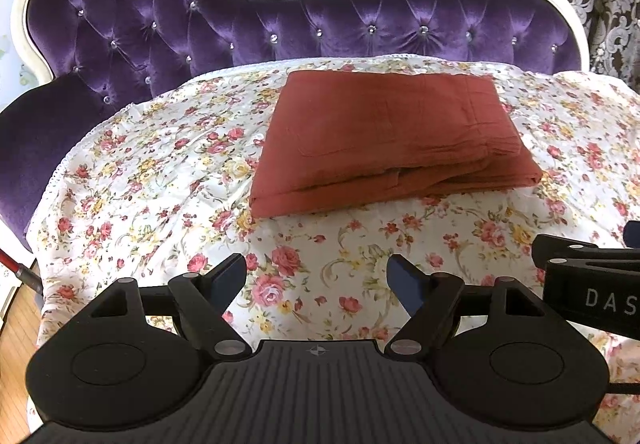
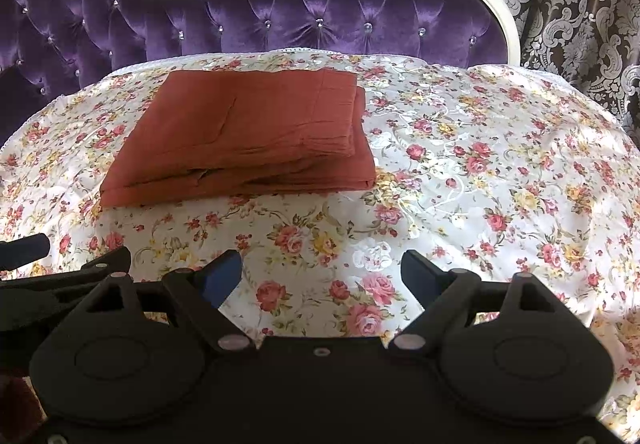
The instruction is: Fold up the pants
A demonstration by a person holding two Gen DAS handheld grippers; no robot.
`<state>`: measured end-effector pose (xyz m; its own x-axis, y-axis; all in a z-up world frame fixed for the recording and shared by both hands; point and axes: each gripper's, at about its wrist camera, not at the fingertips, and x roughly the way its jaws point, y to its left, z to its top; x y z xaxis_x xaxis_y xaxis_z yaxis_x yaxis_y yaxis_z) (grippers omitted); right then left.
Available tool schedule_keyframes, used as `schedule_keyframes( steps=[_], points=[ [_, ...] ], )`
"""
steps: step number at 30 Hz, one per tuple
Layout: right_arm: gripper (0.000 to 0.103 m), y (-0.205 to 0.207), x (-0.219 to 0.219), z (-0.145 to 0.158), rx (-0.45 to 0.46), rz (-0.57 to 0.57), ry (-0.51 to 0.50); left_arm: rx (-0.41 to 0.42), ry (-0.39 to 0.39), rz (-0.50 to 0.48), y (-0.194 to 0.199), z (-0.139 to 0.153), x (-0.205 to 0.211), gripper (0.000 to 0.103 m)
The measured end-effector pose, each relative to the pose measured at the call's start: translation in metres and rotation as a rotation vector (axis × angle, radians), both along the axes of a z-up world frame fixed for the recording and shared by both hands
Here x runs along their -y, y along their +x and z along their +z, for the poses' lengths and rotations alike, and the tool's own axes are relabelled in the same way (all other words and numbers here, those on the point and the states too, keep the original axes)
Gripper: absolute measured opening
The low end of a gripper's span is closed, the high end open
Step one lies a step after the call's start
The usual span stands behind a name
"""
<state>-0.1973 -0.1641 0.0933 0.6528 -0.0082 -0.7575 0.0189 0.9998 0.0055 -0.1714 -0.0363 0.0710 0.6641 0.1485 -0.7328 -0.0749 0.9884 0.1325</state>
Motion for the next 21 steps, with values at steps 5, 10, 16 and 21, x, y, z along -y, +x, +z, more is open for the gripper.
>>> schedule_keyframes(
  steps=[5, 10, 16, 21],
  points=[
    [0.087, 0.0003, -0.0004, -0.0015, -0.006, 0.002, 0.004, -0.002, 0.000, -0.002, 0.0004, -0.0003, 0.0004, 0.076],
    [0.087, 0.0006, -0.0021, -0.0022, -0.008, 0.005, 0.006, -0.005, -0.003, -0.002, 0.0011, -0.0010, 0.0004, 0.076],
    [0.087, 0.0015, -0.0030, -0.0047, -0.016, 0.007, 0.006, -0.012, -0.018, -0.003, 0.0023, -0.0027, -0.0003, 0.076],
    [0.087, 0.0025, -0.0041, -0.0062, -0.021, 0.006, 0.006, -0.015, -0.019, -0.008, 0.0029, -0.0033, -0.0007, 0.076]
  ],
)
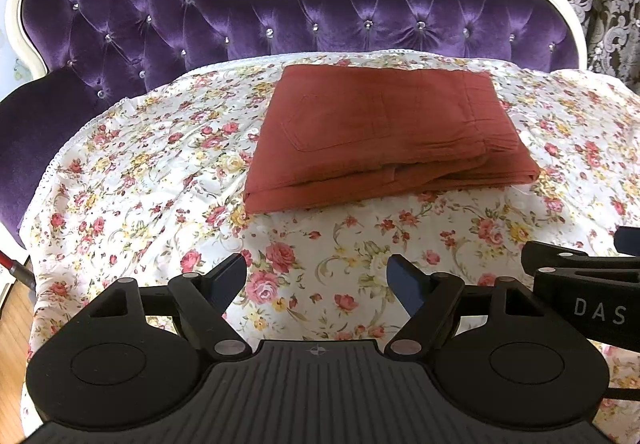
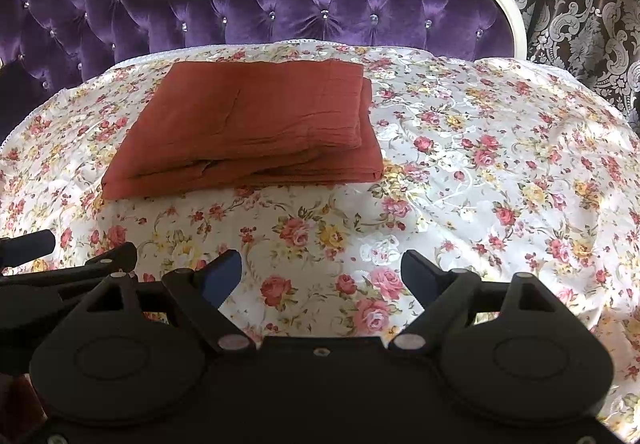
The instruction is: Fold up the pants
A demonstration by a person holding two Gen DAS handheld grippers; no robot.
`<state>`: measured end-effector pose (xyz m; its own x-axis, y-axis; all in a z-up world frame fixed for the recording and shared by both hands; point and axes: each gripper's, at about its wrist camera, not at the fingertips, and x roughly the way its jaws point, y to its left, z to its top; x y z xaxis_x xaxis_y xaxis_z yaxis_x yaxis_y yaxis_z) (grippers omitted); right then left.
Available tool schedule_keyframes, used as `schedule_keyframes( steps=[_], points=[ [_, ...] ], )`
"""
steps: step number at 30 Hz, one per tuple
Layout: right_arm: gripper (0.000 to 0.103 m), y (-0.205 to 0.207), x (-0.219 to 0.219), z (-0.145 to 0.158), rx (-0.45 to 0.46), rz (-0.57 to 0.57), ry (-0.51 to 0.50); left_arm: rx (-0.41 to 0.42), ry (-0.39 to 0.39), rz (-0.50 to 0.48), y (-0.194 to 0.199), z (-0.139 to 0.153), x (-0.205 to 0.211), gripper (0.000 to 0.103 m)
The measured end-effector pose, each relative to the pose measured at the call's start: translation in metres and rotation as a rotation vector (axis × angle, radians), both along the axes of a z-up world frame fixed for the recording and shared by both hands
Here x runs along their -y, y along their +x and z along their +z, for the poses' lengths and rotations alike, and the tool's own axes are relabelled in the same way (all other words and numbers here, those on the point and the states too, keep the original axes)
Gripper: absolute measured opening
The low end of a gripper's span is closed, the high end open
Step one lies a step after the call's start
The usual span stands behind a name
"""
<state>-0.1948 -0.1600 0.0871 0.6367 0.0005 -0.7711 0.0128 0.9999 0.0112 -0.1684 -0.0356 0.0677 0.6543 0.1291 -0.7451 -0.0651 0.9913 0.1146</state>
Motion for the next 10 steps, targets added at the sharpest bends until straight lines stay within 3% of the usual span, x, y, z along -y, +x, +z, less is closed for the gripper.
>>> schedule_keyframes(
  steps=[10],
  points=[
    [0.087, 0.0007, -0.0021, -0.0013, -0.004, 0.001, 0.001, -0.002, 0.005, 0.000, 0.0012, -0.0011, -0.0001, 0.076]
  ],
)
